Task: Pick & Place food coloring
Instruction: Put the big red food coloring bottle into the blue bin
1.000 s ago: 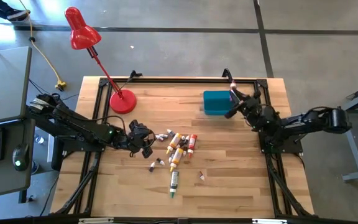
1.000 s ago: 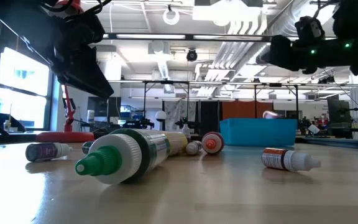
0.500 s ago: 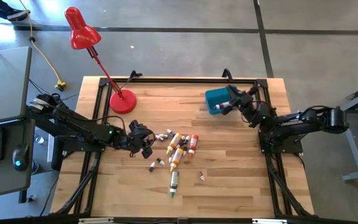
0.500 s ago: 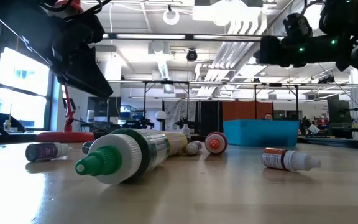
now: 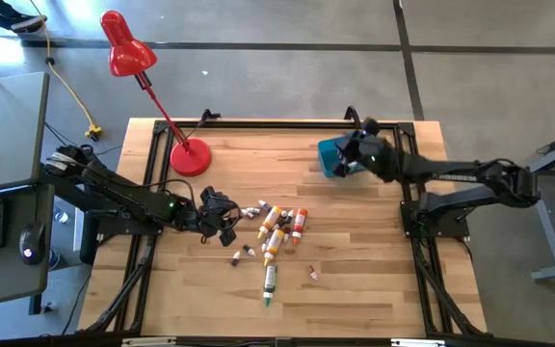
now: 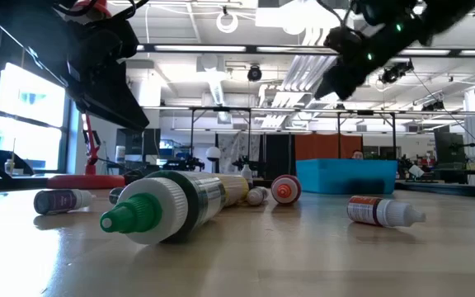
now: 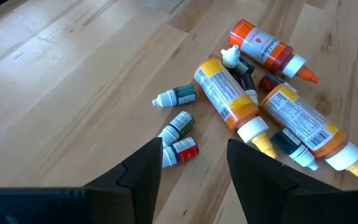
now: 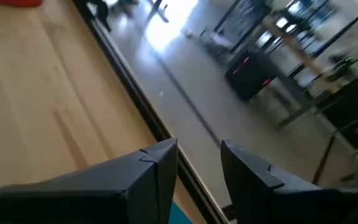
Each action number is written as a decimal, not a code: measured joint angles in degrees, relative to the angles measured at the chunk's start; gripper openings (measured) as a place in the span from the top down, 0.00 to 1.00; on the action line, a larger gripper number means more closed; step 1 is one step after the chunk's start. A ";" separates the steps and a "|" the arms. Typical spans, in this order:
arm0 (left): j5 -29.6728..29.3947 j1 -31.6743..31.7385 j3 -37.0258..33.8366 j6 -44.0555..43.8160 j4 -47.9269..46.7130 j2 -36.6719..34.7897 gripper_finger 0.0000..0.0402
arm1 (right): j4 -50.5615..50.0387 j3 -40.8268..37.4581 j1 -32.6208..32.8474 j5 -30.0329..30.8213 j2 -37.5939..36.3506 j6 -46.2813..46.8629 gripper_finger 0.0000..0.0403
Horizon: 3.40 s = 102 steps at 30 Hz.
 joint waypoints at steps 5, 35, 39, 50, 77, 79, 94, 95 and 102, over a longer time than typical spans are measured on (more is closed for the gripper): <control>-0.02 0.00 0.00 0.01 0.00 0.00 0.56 | -24.21 14.44 -6.94 -15.48 3.41 4.10 0.72; 4.30 0.00 0.00 -0.01 -0.01 0.00 0.56 | -35.24 18.35 -10.77 -12.57 21.96 -6.54 0.73; 4.98 0.00 0.00 -0.01 -0.02 0.00 0.56 | -34.50 18.35 -11.08 -20.02 21.96 -6.68 0.75; 6.12 0.00 0.00 -0.98 0.00 0.00 0.56 | -37.88 17.69 -14.11 -25.18 21.96 -4.21 0.61; 5.81 0.02 0.00 -1.72 0.03 0.00 0.56 | -30.73 9.41 -11.21 -34.58 22.86 -13.90 0.51; 5.70 0.02 0.00 -1.55 0.04 0.00 0.56 | -30.02 10.38 -10.63 -34.81 22.86 -12.64 0.51; 5.75 0.02 0.00 -1.54 0.02 0.00 0.56 | -45.85 14.02 -11.27 -36.96 24.80 -12.84 0.51; 5.75 0.02 0.00 -1.54 0.02 0.00 0.56 | -45.87 14.00 -11.27 -37.08 25.89 -12.84 0.51; 5.95 0.02 0.00 -1.52 0.00 0.00 0.56 | -46.83 14.49 -10.15 -37.54 35.29 -16.88 0.51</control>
